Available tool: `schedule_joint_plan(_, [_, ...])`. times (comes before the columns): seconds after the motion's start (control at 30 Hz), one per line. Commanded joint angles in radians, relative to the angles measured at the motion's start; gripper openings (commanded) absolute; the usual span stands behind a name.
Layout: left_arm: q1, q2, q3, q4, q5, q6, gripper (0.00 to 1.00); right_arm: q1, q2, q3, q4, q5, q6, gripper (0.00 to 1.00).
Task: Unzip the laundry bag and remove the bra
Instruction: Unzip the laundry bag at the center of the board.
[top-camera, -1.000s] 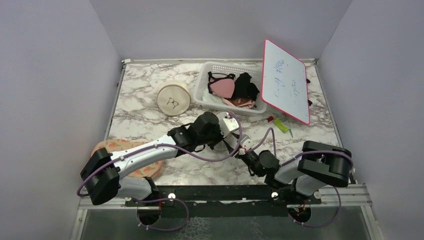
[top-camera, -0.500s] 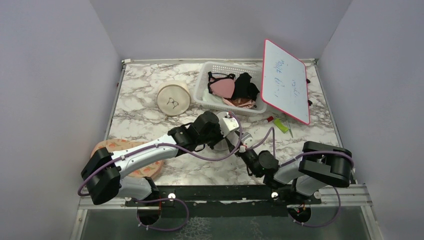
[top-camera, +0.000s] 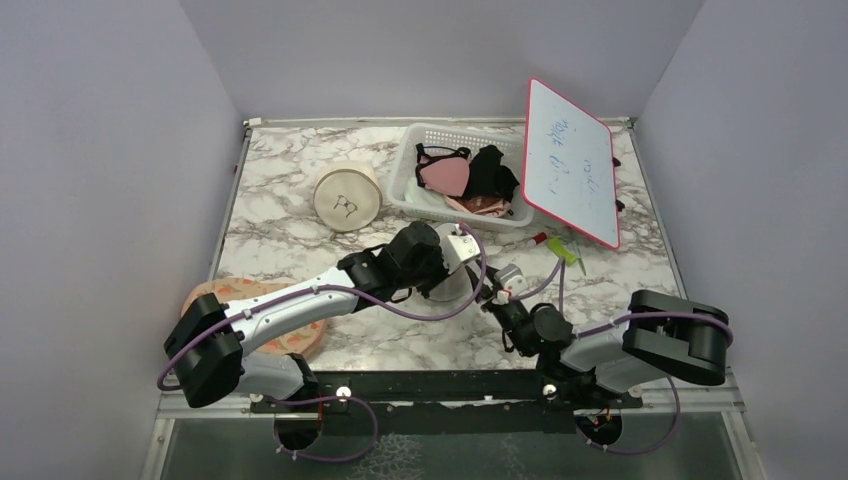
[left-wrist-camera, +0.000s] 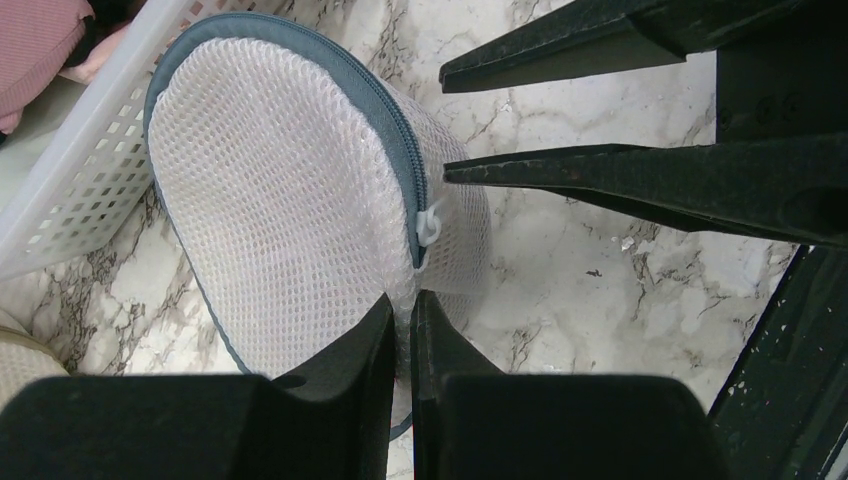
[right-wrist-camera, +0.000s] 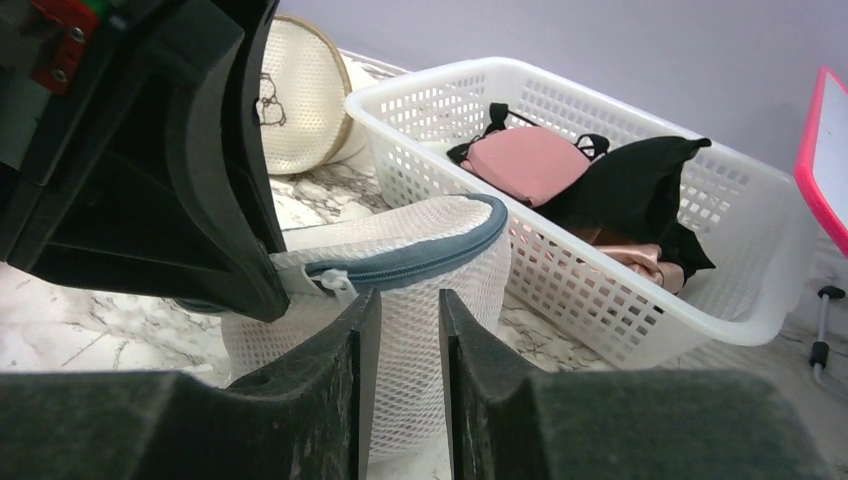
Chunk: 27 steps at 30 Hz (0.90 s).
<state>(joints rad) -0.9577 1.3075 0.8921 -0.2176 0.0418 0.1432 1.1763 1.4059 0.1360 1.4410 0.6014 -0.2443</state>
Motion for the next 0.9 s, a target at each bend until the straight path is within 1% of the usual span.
schedule_joint_plan(0.0, [-0.004, 0.009, 0.017, -0.023, 0.032, -0.011, 0.0, 0.0, -0.033, -0.024, 0.048, -0.003, -0.029, 0.24])
schedule_joint_plan(0.1, [-0.004, 0.009, 0.016, -0.025, 0.031, -0.01, 0.0, -0.002, -0.044, -0.038, 0.042, -0.081, -0.059, 0.24])
schedule_joint_plan(0.23, [-0.004, 0.005, 0.017, -0.026, 0.029, -0.01, 0.0, -0.002, -0.069, -0.07, 0.036, -0.237, -0.095, 0.24])
schedule_joint_plan(0.4, [-0.004, 0.004, 0.015, -0.025, 0.029, -0.009, 0.0, -0.002, -0.132, -0.09, -0.056, -0.327, -0.061, 0.23])
schedule_joint_plan(0.5, [-0.004, 0.005, 0.018, -0.024, 0.035, -0.008, 0.0, -0.006, -0.122, -0.094, -0.032, -0.357, -0.042, 0.21])
schedule_joint_plan(0.6, [-0.004, 0.004, 0.018, -0.023, 0.043, -0.007, 0.0, -0.042, -0.087, -0.089, 0.002, -0.383, -0.011, 0.2])
schedule_joint_plan(0.67, [-0.004, 0.003, 0.016, -0.024, 0.044, -0.006, 0.0, -0.063, -0.058, -0.078, 0.009, -0.391, 0.011, 0.23])
schedule_joint_plan(0.8, [-0.004, 0.001, 0.015, -0.023, 0.045, -0.004, 0.0, -0.099, 0.004, -0.063, 0.053, -0.401, 0.052, 0.32])
schedule_joint_plan(0.87, [-0.004, 0.001, 0.015, -0.023, 0.045, -0.005, 0.0, -0.12, 0.01, -0.054, 0.038, -0.415, 0.071, 0.33])
